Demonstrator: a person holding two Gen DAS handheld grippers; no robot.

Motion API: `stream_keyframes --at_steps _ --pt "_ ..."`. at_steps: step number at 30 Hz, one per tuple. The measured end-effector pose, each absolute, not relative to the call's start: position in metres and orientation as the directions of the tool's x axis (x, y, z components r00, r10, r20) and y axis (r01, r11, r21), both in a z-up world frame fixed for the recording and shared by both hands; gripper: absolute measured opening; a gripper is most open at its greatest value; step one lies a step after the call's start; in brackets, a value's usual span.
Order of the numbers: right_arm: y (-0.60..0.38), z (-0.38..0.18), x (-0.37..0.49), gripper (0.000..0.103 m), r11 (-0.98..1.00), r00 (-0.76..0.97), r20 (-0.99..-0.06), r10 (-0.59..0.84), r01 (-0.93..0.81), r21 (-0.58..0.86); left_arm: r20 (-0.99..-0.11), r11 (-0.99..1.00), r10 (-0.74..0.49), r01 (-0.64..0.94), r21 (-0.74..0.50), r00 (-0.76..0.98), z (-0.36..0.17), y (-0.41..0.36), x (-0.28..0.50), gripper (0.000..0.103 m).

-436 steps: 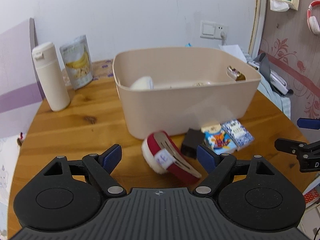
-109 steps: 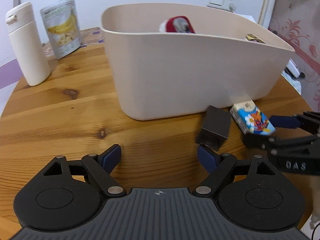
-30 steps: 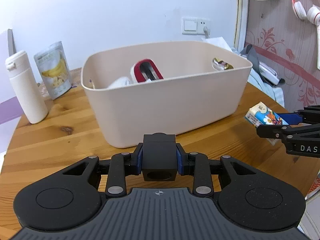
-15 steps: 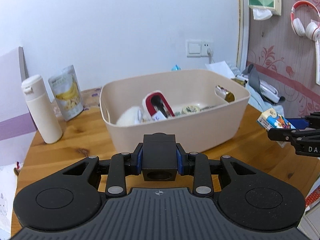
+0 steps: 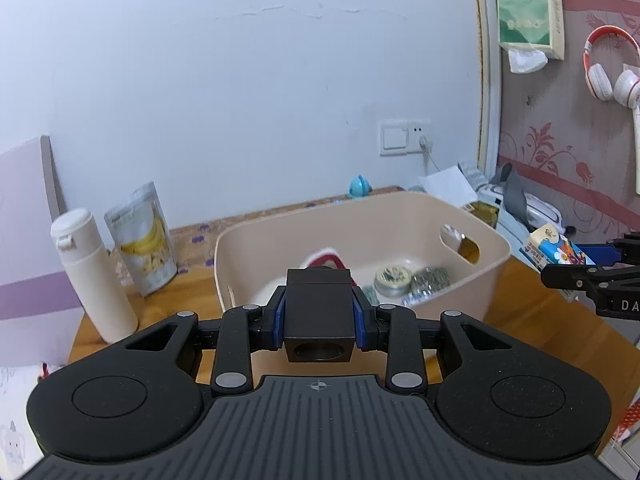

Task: Organize objects
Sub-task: 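Lift black cube with left tool while right tool carries tissue pack over the bin, then open left tool dropping black cube into bin while right tool releases tissue pack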

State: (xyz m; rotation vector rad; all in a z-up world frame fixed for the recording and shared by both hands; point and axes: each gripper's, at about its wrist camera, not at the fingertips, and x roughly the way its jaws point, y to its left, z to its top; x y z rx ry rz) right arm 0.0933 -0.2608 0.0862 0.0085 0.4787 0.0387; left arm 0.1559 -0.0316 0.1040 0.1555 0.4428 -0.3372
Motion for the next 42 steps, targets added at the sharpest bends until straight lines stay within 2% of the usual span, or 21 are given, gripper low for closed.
stream_keyframes --at_steps 10,22,30,42 --pt "-0.257 0.1 0.125 0.043 0.999 0.902 -0.431 0.029 -0.038 -0.012 -0.433 0.934 -0.291 0.351 0.064 0.853 0.11 -0.037 0.197 0.032" --pt "-0.247 0.103 0.172 0.043 0.998 0.899 -0.435 0.056 -0.059 0.006 -0.463 0.931 -0.302 0.363 0.046 0.834 0.098 -0.049 0.248 0.032" --pt "-0.239 0.088 0.208 0.043 0.997 0.874 -0.479 0.08 -0.079 0.022 -0.514 0.928 -0.305 0.372 0.03 0.802 0.084 -0.056 0.289 0.032" --pt "-0.234 0.069 0.244 0.043 0.993 0.824 -0.558 0.092 -0.117 -0.008 -0.583 0.916 -0.265 0.39 0.097 0.768 0.065 -0.064 0.318 0.032"
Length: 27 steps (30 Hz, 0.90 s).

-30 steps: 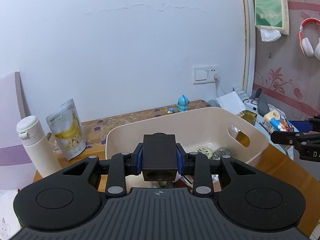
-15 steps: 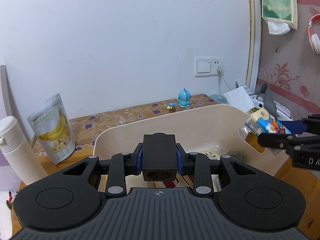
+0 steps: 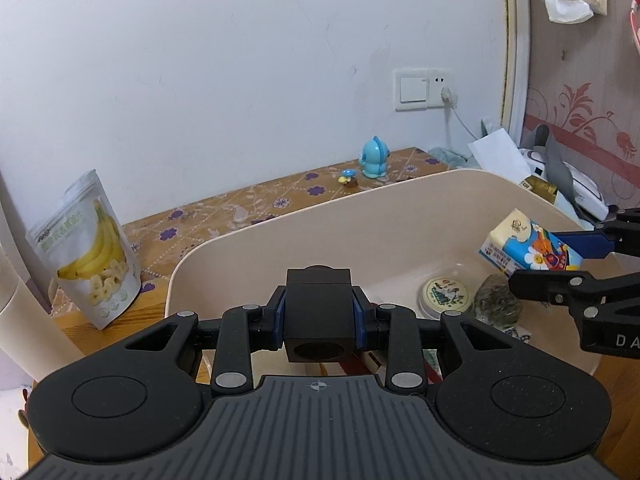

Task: Organize objects
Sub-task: 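Open left tool dropping black cube into bin while right tool releases tissue pack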

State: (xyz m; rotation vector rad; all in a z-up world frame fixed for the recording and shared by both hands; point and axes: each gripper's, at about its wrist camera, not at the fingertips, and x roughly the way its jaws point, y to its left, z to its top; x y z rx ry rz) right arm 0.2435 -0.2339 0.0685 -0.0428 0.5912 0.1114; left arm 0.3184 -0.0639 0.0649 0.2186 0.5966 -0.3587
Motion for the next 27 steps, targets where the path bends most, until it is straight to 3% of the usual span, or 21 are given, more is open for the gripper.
stream_keyframes --at_steps 9,10,12,14,15,27 --pt "-0.231 0.057 0.253 0.043 0.99 0.791 -0.605 0.084 -0.133 -0.036 -0.628 0.91 -0.242 0.398 0.118 0.74 0.056 -0.067 0.326 0.032" --pt "-0.231 0.056 0.254 0.043 0.99 0.79 -0.608 0.083 -0.133 -0.036 -0.629 0.913 -0.237 0.391 0.117 0.74 0.056 -0.066 0.326 0.034" --pt "-0.231 0.055 0.254 0.044 0.991 0.785 -0.614 0.083 -0.131 -0.034 -0.633 0.917 -0.226 0.38 0.117 0.741 0.057 -0.066 0.325 0.049" --pt "-0.231 0.055 0.254 0.051 0.991 0.784 -0.616 0.082 -0.129 -0.032 -0.626 0.926 -0.21 0.359 0.12 0.751 0.059 -0.065 0.323 0.067" --pt "-0.232 0.055 0.254 0.053 0.991 0.786 -0.613 0.083 -0.128 -0.031 -0.623 0.928 -0.204 0.351 0.121 0.755 0.06 -0.065 0.323 0.069" --pt "-0.236 0.071 0.234 0.1 0.994 0.825 -0.559 0.088 -0.108 -0.004 -0.595 0.948 -0.182 0.301 0.107 0.783 0.075 -0.055 0.304 0.08"
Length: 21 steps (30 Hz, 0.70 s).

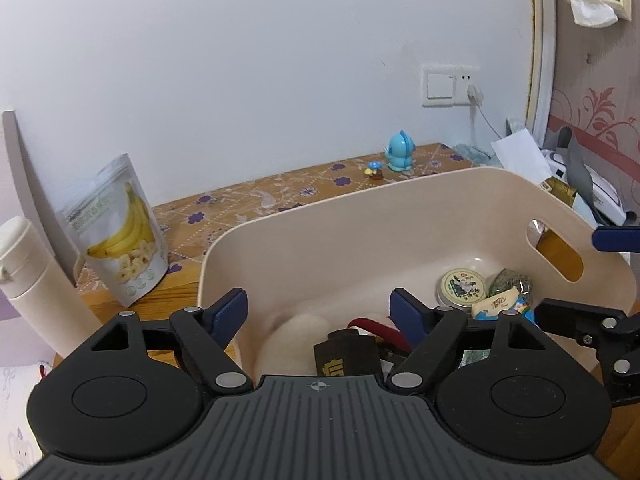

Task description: Organize objects

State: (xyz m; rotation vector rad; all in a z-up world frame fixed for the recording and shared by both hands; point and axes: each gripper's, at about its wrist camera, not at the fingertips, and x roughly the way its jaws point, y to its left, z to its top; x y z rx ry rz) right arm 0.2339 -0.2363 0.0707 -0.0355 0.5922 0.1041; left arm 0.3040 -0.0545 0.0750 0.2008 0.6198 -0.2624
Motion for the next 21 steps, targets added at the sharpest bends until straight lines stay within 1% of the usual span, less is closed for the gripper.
stream_keyframes --at_steps 2,13,21 --pt "-0.237 0.073 0.23 0.103 0.995 0.829 -0.553 0.085 -0.101 0.001 -0.591 0.95 -0.18 0.295 0.102 0.786 0.078 -0.052 0.299 0.08" --pt "-0.238 0.081 0.206 0.103 0.996 0.838 -0.54 0.079 -0.084 0.014 -0.567 0.958 -0.178 0.274 0.089 0.805 0.092 -0.044 0.263 0.08" --pt "-0.239 0.083 0.185 0.103 0.997 0.837 -0.542 0.078 -0.079 0.02 -0.568 0.964 -0.167 0.254 0.077 0.806 0.094 -0.036 0.231 0.081"
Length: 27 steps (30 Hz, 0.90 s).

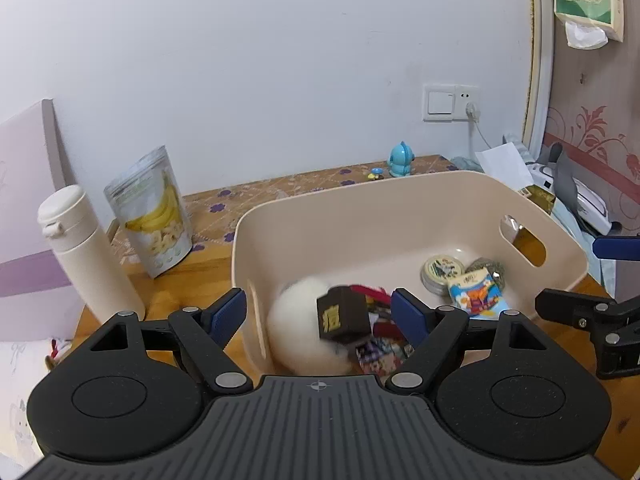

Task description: Organize objects

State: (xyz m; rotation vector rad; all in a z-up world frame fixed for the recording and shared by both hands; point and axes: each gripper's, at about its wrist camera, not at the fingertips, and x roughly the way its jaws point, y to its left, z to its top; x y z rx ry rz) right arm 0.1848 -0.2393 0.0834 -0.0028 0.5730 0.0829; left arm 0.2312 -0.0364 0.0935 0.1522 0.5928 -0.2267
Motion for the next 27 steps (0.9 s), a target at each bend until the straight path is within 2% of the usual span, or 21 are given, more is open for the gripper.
stream_keyframes --at_steps 14,27 --pt "-0.241 0.085 0.149 0.103 0.997 0.838 -0.54 0.08 -0.078 0.027 -0.552 0.975 -0.124 0.203 0.086 0.825 0.1 -0.028 0.184 0.082" --pt "-0.245 0.082 0.115 0.103 0.997 0.829 -0.554 0.074 -0.067 0.033 -0.561 0.983 -0.12 0.176 0.046 0.819 0.088 -0.018 0.151 0.082"
